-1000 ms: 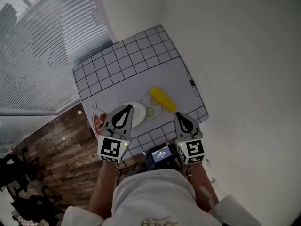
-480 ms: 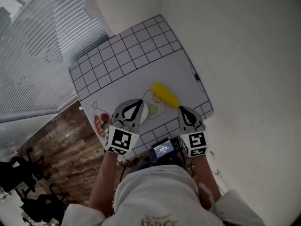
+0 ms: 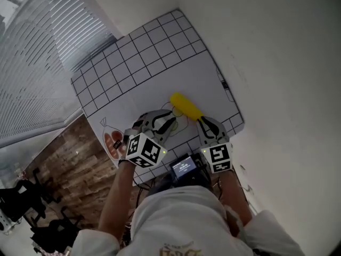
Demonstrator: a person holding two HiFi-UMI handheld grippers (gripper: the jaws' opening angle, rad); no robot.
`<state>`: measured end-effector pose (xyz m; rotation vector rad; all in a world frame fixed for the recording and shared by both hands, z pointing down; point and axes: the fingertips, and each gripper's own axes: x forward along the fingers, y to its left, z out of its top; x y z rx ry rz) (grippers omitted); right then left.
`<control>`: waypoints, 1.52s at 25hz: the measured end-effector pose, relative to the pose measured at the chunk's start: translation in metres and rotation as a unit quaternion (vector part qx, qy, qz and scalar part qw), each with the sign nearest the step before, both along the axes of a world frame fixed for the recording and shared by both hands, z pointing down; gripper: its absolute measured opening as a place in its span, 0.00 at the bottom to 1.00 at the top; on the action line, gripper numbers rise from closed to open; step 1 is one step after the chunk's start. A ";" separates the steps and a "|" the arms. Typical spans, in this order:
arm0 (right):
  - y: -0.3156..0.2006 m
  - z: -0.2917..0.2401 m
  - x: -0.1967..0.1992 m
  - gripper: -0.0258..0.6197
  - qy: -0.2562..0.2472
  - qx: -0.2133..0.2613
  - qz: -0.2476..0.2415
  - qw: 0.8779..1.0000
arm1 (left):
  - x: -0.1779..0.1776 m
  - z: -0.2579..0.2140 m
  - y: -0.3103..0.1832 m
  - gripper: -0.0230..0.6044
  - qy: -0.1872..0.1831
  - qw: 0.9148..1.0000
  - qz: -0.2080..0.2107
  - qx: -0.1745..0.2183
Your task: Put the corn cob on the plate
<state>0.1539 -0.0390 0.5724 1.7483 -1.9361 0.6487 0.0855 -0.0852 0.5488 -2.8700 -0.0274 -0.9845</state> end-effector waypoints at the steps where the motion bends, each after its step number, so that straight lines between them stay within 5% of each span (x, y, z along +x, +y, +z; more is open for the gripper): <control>1: -0.002 0.002 0.000 0.14 0.002 -0.001 -0.003 1.000 | 0.004 0.004 0.002 0.20 -0.006 1.000 0.016 0.002; 12: -0.015 0.029 -0.008 0.36 0.001 -0.038 -0.061 0.997 | 0.033 0.033 -0.009 0.40 -0.081 0.987 0.132 0.054; 25: -0.025 0.050 -0.011 0.42 0.003 -0.069 -0.101 0.992 | 0.052 0.050 -0.015 0.49 -0.142 0.951 0.267 0.060; 27: -0.025 0.052 -0.011 0.42 0.010 -0.074 -0.110 0.991 | 0.052 0.054 -0.014 0.50 -0.162 0.942 0.290 0.050; 31: -0.025 0.054 -0.014 0.43 0.024 -0.080 -0.128 0.988 | 0.046 0.069 -0.009 0.50 -0.209 0.910 0.353 0.058; 38: -0.029 0.059 -0.017 0.43 0.040 -0.086 -0.156 0.983 | 0.053 0.082 0.005 0.51 -0.222 0.888 0.398 0.059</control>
